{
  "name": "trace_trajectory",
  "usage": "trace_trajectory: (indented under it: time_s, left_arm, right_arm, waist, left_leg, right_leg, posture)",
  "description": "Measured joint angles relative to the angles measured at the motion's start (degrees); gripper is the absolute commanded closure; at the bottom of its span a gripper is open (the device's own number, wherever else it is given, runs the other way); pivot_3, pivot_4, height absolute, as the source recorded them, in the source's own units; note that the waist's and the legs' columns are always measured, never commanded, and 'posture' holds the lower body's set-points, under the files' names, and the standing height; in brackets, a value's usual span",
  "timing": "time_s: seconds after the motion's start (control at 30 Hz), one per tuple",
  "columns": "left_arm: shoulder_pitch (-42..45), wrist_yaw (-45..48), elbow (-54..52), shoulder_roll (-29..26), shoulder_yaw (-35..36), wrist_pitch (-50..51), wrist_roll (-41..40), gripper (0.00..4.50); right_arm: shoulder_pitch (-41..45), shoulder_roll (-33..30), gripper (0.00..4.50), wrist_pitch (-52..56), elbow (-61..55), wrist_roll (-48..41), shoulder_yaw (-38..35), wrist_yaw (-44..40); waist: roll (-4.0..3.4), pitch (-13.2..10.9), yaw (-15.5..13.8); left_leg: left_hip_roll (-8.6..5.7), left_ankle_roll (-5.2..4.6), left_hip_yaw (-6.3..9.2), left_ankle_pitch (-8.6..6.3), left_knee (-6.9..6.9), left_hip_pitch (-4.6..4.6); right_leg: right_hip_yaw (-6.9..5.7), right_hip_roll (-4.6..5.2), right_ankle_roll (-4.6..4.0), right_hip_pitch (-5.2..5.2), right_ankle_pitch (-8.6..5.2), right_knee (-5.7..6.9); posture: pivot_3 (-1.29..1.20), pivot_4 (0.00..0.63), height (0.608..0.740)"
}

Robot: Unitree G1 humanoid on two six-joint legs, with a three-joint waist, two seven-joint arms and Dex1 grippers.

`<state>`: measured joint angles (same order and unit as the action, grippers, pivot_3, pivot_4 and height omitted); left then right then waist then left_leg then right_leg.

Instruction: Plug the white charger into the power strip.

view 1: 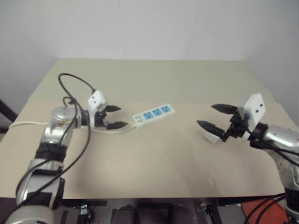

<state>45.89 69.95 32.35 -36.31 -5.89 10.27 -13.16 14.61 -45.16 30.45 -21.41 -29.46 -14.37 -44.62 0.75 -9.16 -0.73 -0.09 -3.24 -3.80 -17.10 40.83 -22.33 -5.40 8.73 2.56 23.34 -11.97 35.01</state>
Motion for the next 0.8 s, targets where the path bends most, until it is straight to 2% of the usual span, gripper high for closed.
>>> trace_trajectory:
  time_s: [0.2, 0.43, 0.8]
  left_arm:
    - [2.0, 1.0, 6.0, 4.3, -1.8, -3.2, 3.3, 0.02]
    - [3.7, -4.8, 11.3, 8.9, -2.1, -8.9, 7.4, 0.02]
    - [4.3, -11.5, 15.9, 14.2, -0.8, -14.0, 8.3, 0.02]
  right_arm:
    - [-0.3, 0.1, 0.0, -0.1, 0.0, 0.2, 0.1, -0.1]
    - [-2.0, 0.9, 0.0, -0.1, -1.0, 0.3, 0.0, 1.3]
    - [-3.8, 1.4, 0.0, -0.1, -3.0, -0.1, -0.7, 2.7]
  waist:
    - [0.05, 0.0, 0.0]
    - [0.13, -0.1, 0.0]
    - [0.15, -0.1, 0.0]
  left_leg:
    - [0.01, -0.01, 0.0, 0.0, 0.01, -0.02]
    - [0.01, -0.02, 0.02, -0.01, 0.06, -0.04]
    - [0.01, -0.03, 0.02, -0.02, 0.08, -0.04]
  right_leg:
    - [0.0, 0.0, 0.0, 0.0, 0.01, 0.0]
    - [-0.01, 0.0, 0.03, 0.0, 0.03, 0.01]
    - [-0.01, 0.0, 0.03, 0.0, 0.04, 0.01]
  posture:
    - [0.0, 0.15, 0.74]
    - [0.0, 0.15, 0.74]
    - [0.0, 0.15, 0.74]
